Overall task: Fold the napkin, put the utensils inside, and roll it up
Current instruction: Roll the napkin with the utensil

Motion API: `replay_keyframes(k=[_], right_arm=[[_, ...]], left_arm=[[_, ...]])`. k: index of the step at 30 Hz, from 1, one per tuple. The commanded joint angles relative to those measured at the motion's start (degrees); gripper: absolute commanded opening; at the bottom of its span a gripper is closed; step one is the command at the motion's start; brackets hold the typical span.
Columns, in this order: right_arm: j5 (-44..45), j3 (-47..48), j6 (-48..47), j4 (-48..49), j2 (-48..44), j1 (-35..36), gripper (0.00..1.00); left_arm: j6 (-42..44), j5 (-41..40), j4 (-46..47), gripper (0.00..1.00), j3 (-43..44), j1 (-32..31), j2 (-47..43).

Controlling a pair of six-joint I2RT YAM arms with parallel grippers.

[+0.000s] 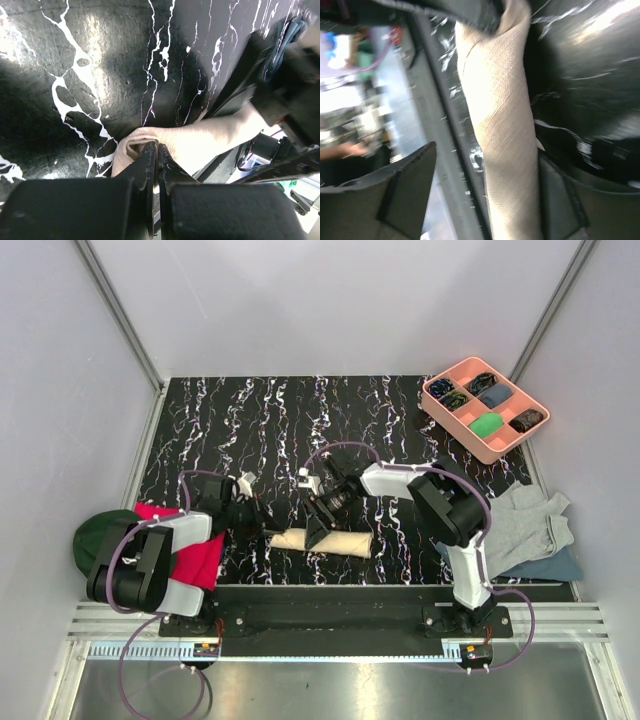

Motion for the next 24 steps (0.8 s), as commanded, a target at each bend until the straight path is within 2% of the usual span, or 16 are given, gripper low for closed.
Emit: replay_keyframes(k=[1, 5, 11, 16, 19, 24], right_arm=[[19.7, 0.0, -2.3, 2.9, -8.5, -0.9, 0.88], [27.4, -4.5, -3.1, 8.0, -15.3, -0.8, 1.0], [35.2, -11.0, -7.7, 13.6, -23.1, 0.9, 1.0], [48.0, -13.0, -14.5, 13.7, -24.6, 9.0, 1.0], [51.2, -13.2, -16.5, 13.8, -23.9, 11.6, 1.0], [49.3, -12.8, -18.5, 13.7, -22.2, 12.0, 1.0]], left_arm=[[0.8, 1.9, 0.1, 0.0, 2.4, -0.1, 1.5], [1.0, 1.8, -0.6, 0.0, 3.5, -0.1, 2.4], [2.3, 1.7, -1.9, 0.0, 7.1, 0.0, 5.7], [3.7, 2.4, -5.6, 0.0, 11.2, 0.1, 9.7], [4.3, 2.7, -7.1, 0.0, 13.7, 0.1, 11.4], [5.2, 3.0, -9.6, 0.0, 16.9, 0.2, 13.3]])
